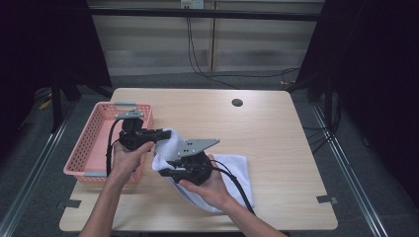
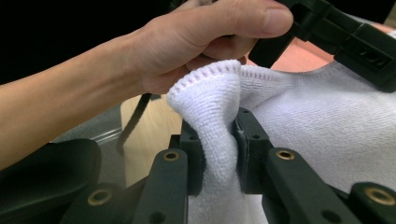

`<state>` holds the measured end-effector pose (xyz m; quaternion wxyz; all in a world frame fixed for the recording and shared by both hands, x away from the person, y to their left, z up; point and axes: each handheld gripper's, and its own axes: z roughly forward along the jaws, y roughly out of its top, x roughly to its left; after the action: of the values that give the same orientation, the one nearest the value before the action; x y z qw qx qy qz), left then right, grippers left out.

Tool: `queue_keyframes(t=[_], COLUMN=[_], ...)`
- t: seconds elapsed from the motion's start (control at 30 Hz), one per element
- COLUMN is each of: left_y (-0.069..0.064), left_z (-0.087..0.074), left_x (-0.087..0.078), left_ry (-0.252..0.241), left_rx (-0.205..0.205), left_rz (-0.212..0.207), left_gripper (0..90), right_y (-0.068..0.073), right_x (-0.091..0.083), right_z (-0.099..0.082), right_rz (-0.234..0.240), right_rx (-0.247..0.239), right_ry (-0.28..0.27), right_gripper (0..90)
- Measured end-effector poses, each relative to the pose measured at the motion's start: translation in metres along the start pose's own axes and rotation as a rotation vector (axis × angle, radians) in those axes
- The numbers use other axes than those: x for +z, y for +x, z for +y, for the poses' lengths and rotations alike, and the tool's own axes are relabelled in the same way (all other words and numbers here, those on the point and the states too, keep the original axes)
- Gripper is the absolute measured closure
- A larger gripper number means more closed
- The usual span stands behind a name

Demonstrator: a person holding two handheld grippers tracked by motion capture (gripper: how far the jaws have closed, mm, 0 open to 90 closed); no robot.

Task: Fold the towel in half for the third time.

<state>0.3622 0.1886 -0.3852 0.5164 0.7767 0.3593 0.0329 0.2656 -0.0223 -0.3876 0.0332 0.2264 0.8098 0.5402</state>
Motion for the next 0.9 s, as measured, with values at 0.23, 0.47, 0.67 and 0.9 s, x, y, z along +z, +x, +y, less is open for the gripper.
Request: queue_keyframes(t=[0.23, 0.47, 0.67, 0.9], left_y=[-0.010, -0.033, -0.054, -0.070], left_z=[-0.003, 0.006, 0.014, 0.001], left_x=[0.032, 0.064, 0.091, 0.138], left_ry=[0.030, 0.055, 0.086, 0.142], left_rx=[0.005, 0.040, 0.070, 0.082], left_rz=[-0.032, -0.070, -0.101, -0.120], left_gripper=[80.1, 79.8, 79.6, 78.5], right_y=[-0.006, -0.015, -0.018, -0.031], right_x=[-0.017, -0.048, -0.081, -0.106], right_z=[-0.017, -0.037, -0.059, -0.098], right_rz=[-0.025, -0.054, -0.102, -0.159], right_rx=[0.031, 0.044, 0.086, 0.139], right_ry=[-0.011, -0.008, -0.049, -0.018], right_gripper=[75.6, 75.5, 74.7, 72.8])
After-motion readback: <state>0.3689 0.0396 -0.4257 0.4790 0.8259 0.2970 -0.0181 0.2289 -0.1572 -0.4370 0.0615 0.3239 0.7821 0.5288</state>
